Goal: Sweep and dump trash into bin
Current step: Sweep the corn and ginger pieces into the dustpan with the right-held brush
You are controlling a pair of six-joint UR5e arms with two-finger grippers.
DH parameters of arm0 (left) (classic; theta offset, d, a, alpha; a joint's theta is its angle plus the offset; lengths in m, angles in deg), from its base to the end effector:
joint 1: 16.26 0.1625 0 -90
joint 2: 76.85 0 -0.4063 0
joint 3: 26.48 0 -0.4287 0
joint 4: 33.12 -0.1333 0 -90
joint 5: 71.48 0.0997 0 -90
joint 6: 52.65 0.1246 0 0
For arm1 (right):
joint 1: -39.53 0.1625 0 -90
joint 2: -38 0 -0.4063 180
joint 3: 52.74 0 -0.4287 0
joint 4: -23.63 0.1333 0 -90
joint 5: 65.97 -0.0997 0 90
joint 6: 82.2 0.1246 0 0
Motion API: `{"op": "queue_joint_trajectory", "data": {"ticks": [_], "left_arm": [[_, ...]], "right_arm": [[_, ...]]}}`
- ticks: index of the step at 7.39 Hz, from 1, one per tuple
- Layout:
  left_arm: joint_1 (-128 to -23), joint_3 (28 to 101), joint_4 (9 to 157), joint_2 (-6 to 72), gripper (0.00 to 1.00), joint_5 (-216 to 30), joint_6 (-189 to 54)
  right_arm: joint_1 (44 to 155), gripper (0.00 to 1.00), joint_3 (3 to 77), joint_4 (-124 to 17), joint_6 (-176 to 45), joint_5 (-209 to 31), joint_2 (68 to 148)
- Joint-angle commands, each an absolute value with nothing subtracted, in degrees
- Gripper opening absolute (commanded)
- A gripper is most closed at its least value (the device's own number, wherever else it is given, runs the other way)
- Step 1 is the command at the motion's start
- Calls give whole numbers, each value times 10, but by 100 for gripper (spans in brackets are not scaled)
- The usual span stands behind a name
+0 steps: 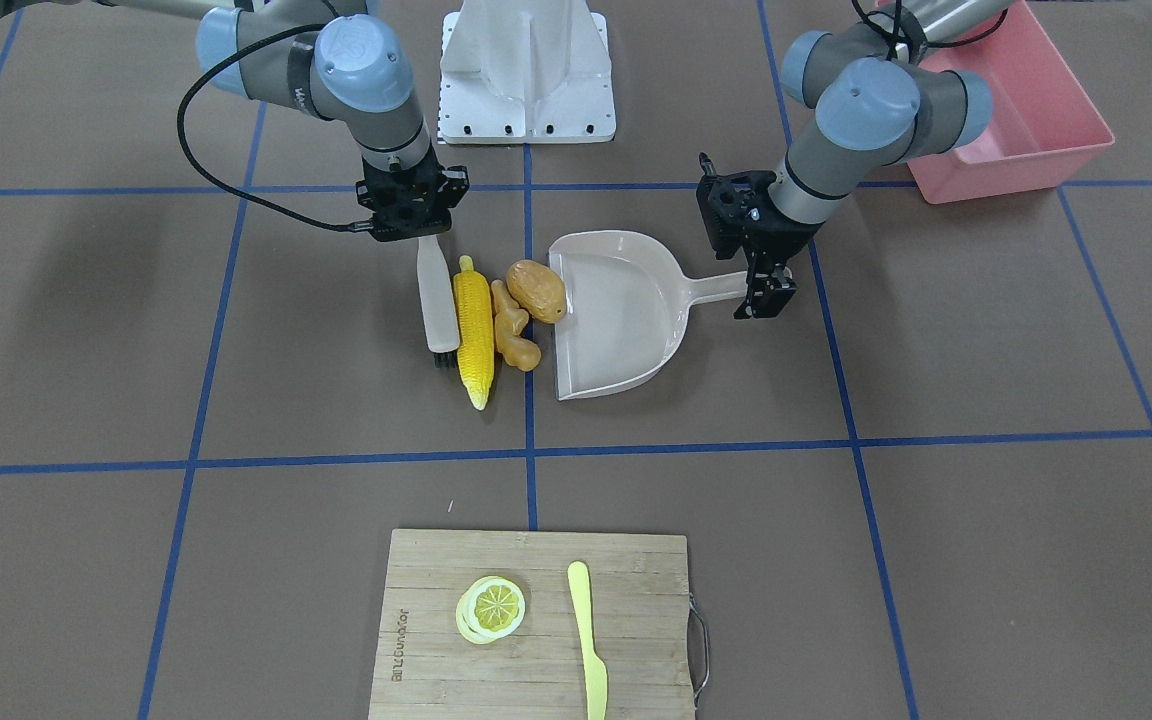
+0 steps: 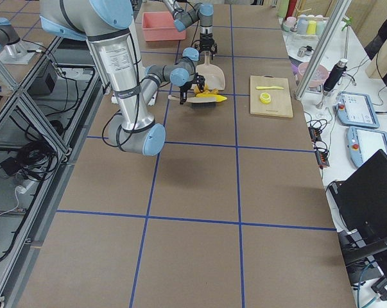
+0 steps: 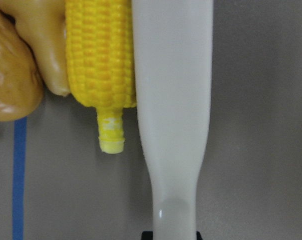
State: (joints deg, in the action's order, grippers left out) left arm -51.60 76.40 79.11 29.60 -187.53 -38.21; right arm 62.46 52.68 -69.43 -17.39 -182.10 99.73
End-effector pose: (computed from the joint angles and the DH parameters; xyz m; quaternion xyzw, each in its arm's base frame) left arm 0.4754 -0.4334 0.3337 0.3281 0.3363 0.5783 0.6670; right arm -0.5689 -0.3258 0.2442 -0.0557 -0.3952 -0.0965 0.9118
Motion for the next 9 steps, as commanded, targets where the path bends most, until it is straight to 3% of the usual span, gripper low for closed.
{"op": "queue_joint_trajectory", "data": {"ticks": [1,3,5,7,9], "left_arm": [[-517,764,791,296,88,-1875,-384],[-519,763,791,296,71,-1875,-385],[-519,767,789,295,46,-1874,-386],[-519,770,788,297,34,-1872,-385],[-519,774,787,297,30,-1871,-385]], "right_arm": [[622,0,513,-661,-166,-1820,990],[622,0,476,-613,-149,-1816,975],[620,0,460,-602,-123,-1816,947],[605,0,440,-570,-88,-1809,927],[585,0,398,-509,-44,-1790,907]]}}
